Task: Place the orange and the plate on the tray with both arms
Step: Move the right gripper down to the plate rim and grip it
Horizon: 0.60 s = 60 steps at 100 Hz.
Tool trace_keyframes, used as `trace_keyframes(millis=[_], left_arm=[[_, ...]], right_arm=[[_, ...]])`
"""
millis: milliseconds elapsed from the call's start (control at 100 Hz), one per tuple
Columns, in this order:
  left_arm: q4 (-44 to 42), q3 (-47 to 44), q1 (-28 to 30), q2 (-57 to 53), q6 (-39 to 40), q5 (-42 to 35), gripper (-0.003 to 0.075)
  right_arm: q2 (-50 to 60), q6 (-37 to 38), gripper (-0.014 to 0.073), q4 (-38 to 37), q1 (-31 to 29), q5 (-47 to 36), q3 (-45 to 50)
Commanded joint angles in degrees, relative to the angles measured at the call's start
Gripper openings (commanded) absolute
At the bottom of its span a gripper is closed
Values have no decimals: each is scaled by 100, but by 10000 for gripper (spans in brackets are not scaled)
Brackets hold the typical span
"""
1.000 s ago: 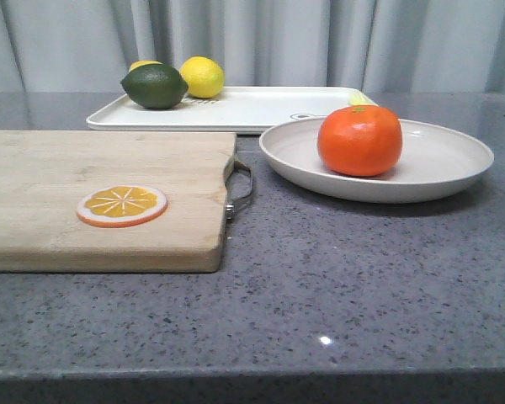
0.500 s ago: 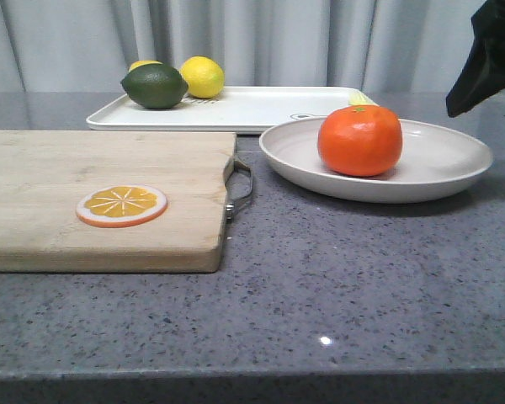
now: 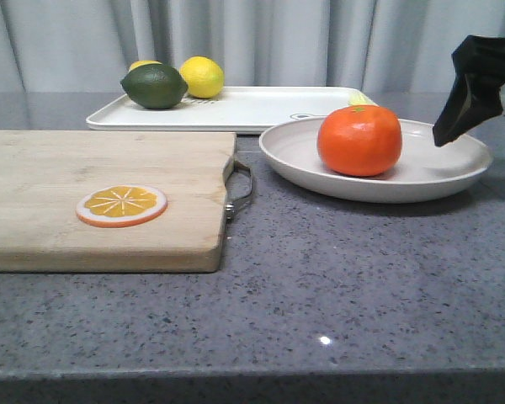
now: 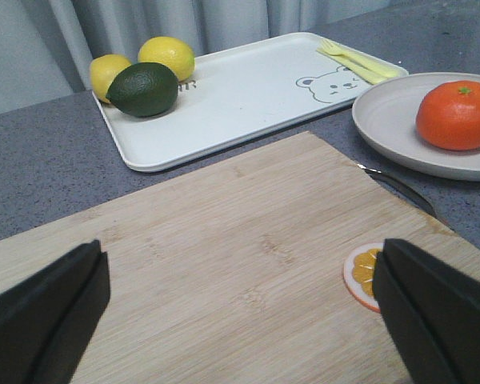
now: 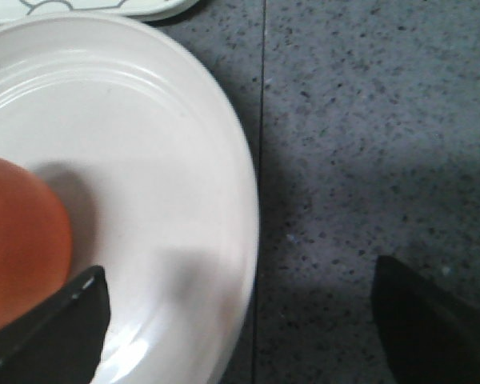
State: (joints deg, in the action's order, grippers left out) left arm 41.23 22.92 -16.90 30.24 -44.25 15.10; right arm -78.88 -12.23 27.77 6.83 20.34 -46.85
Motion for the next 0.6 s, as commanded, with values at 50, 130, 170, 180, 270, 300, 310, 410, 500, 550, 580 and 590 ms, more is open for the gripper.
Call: trace_keyframes(millis=[50, 130, 170, 180, 270, 300, 310, 410, 500, 550, 580, 590], left_arm=[[72, 154, 26, -1, 38, -342, 641], [72, 154, 26, -1, 38, -342, 641], [72, 154, 26, -1, 38, -342, 641], [72, 154, 26, -1, 38, -342, 641], [72, 154, 26, -1, 38, -342, 641], [72, 154, 26, -1, 38, -342, 641], [72, 154, 26, -1, 38, -342, 641], [72, 154, 26, -1, 38, -342, 641], [72, 154, 26, -1, 38, -342, 641], [72, 154, 26, -1, 38, -342, 641], [72, 154, 26, -1, 38, -342, 641], [72, 154, 26, -1, 38, -342, 641]], right_arm=[[-18, -39, 654, 104, 153, -305, -190], [-98, -39, 654, 104, 175, -318, -190], [-129, -39, 654, 104, 175, -331, -190], [-126, -39, 654, 104, 175, -331, -190], [-146, -39, 654, 104, 175, -359, -190], [-146, -39, 654, 104, 175, -366, -190], [-146, -39, 654, 104, 175, -372, -190], [-146, -39, 653, 104, 175, -377, -190], [-146, -39, 620, 104, 175, -371, -190], [-146, -39, 575, 104, 175, -366, -190], [-146, -39, 533, 104, 175, -362, -190], [-146, -39, 524, 104, 175, -356, -190]])
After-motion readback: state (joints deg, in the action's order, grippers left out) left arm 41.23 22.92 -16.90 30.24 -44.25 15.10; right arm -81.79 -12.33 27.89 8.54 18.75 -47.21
